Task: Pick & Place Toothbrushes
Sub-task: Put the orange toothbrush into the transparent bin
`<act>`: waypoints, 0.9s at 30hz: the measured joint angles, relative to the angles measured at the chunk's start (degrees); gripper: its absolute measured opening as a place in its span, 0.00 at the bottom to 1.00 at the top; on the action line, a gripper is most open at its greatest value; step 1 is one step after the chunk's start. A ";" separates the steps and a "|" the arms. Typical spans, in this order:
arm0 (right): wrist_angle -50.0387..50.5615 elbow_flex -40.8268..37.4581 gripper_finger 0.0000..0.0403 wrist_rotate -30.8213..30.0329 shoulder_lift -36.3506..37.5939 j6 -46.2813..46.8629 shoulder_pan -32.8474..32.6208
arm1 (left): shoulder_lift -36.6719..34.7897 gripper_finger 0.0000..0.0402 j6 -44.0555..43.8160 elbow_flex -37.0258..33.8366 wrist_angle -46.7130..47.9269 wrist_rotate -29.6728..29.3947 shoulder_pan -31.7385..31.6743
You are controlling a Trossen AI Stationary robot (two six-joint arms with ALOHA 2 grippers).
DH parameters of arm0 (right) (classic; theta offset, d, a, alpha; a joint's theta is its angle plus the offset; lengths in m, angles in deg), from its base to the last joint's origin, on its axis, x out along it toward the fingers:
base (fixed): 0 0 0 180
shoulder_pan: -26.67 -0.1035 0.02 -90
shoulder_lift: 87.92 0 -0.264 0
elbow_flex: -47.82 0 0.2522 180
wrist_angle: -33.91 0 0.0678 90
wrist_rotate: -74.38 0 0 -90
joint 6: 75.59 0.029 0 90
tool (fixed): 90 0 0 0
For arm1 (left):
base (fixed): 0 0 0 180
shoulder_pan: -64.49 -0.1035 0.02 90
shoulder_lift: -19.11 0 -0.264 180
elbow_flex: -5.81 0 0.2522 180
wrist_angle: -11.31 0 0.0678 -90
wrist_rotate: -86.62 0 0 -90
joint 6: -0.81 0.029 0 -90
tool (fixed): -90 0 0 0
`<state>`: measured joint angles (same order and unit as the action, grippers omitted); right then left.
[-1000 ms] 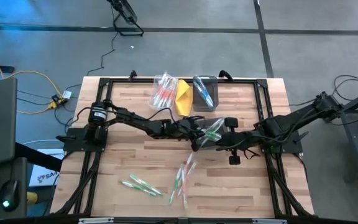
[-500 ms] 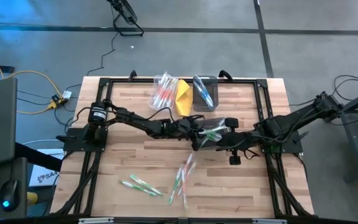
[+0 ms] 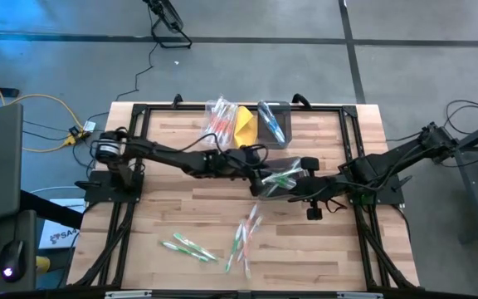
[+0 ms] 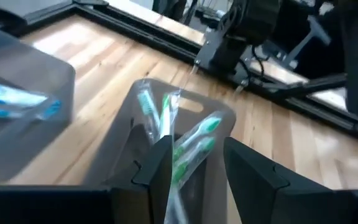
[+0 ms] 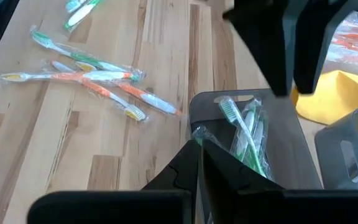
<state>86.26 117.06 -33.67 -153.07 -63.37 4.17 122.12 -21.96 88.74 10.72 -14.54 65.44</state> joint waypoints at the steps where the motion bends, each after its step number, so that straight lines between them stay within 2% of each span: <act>1: 0.01 -0.01 0.04 0.00 0.00 0.00 0.00 | -1.00 0.34 1.29 0.02 1.64 -0.01 0.02; 9: -0.02 -0.02 0.04 0.00 0.00 0.22 0.00 | -4.30 0.32 8.35 0.02 8.59 -1.82 1.29; 14: 0.18 -0.02 0.04 0.21 0.00 0.23 0.00 | -5.57 0.21 13.77 0.02 9.83 -3.42 2.97; 20: -0.04 -0.04 0.04 0.21 -0.02 0.22 0.00 | -10.12 0.02 15.50 -0.63 16.62 -3.69 2.89; 27: 0.02 -0.04 0.04 0.12 -0.02 0.13 0.06 | -15.74 0.01 15.23 -7.31 16.08 -4.13 2.97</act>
<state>86.28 117.02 -33.55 -153.09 -63.23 4.23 106.38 -6.73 81.43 26.80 -18.67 68.41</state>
